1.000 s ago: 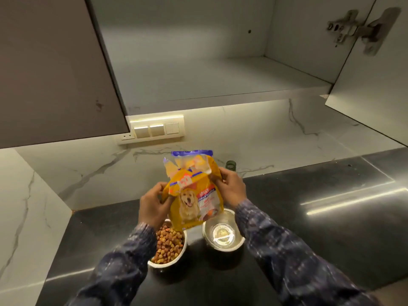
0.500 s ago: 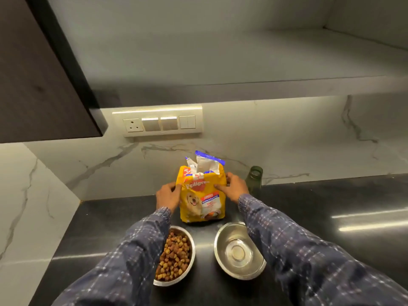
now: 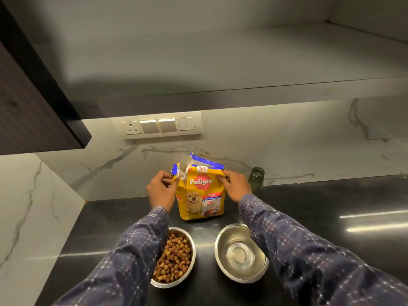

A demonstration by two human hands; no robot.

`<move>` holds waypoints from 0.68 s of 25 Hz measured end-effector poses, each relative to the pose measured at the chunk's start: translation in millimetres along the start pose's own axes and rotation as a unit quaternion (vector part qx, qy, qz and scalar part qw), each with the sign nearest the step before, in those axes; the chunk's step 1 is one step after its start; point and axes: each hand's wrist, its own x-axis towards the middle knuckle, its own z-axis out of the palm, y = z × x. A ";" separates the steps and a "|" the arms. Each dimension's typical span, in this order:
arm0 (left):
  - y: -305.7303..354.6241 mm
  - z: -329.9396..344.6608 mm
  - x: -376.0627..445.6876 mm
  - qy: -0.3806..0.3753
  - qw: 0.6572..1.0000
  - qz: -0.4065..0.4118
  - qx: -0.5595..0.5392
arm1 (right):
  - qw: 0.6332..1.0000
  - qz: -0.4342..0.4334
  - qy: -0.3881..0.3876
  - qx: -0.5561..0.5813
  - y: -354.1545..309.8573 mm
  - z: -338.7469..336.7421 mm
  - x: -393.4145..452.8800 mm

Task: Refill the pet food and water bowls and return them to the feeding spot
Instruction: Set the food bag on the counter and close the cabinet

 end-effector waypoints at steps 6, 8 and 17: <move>9.2 -26.2 0.7 -0.068 0.997 0.010 -0.037 | 0.997 0.020 0.058 0.046 -18.5 0.5 -9.1; 10.7 -40.5 -5.4 -0.065 0.997 0.028 -0.029 | 0.991 0.019 0.112 0.077 -26.3 1.9 -24.1; 22.3 -143.1 -103.6 -0.139 0.950 0.276 0.053 | 0.956 -0.044 0.282 0.075 -51.5 -19.9 -179.8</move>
